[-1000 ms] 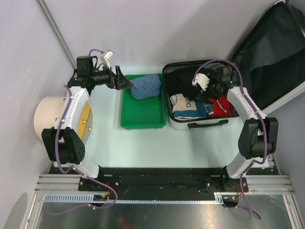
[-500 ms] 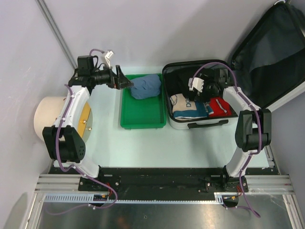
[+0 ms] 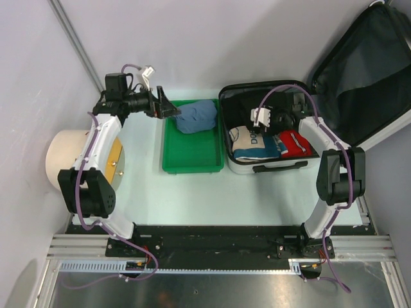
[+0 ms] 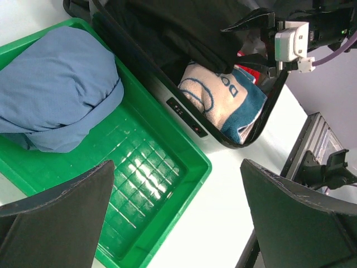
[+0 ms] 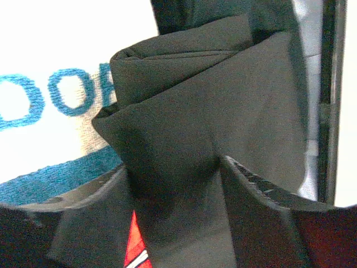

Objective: Open, take out, and arrange the luggage

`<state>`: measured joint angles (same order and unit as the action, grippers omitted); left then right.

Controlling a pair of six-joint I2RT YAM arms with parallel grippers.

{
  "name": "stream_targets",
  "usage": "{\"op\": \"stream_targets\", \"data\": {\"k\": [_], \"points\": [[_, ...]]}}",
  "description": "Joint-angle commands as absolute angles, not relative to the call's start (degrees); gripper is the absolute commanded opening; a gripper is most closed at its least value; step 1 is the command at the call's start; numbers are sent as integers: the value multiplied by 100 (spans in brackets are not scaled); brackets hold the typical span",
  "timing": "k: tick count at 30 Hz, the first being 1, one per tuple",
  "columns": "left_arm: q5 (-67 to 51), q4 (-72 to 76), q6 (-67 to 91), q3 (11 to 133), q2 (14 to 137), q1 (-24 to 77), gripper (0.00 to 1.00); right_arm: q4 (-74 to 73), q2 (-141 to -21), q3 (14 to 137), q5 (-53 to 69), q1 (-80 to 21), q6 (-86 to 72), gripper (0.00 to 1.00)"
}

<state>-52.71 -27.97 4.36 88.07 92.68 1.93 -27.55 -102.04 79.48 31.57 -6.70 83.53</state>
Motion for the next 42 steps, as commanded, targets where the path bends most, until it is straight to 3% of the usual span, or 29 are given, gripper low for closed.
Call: {"op": "stream_targets", "data": {"k": [1, 4, 5, 7, 16, 21, 28, 29, 30, 31, 34, 37, 42], "points": [[-5361, -2725, 387, 9149, 9308, 255, 100, -1812, -10134, 7963, 3243, -695, 7849, 57], [-5300, -2725, 247, 9237, 9273, 377, 100, -1600, -10011, 7972, 3383, -545, 7796, 37], [-5221, -2725, 176, 9255, 9255, 439, 100, -1504, -9985, 7980, 3453, -510, 7735, 14], [-5090, -2725, 18, 9351, 9237, 666, 100, -1354, -9906, 7989, 3506, -466, 7577, 0], [-4562, -2716, -765, 10326, 9922, 1467, 100, -256, -10045, 8542, 3420, -334, 5899, 0], [-4474, -2698, -651, 11011, 10545, 1687, 100, -44, -10239, 8692, 3209, -246, 6116, 0], [-4509, -2698, -352, 11092, 10767, 1749, 99, -886, -10397, 8499, 3181, -308, 6644, 0], [-4509, -2698, -360, 11066, 10749, 1749, 99, -1018, -10467, 8499, 3190, -334, 6749, 2], [-4509, -2698, -369, 11005, 10732, 1749, 99, -1133, -10503, 8499, 3190, -351, 6793, 11], [-4517, -2698, -378, 10969, 10714, 1749, 99, -1299, -10538, 8499, 3164, -360, 6837, 35], [-4491, -2707, -378, 10855, 10661, 1740, 99, -1572, -10687, 8499, 3164, -395, 7004, 71], [-4509, -2690, -369, 10767, 10609, 1740, 99, -1819, -10828, 8499, 3217, -430, 7251, 88], [-4474, -2707, -396, 10591, 10486, 1723, 99, -1899, -11039, 8499, 3130, -448, 7532, 100]]}}
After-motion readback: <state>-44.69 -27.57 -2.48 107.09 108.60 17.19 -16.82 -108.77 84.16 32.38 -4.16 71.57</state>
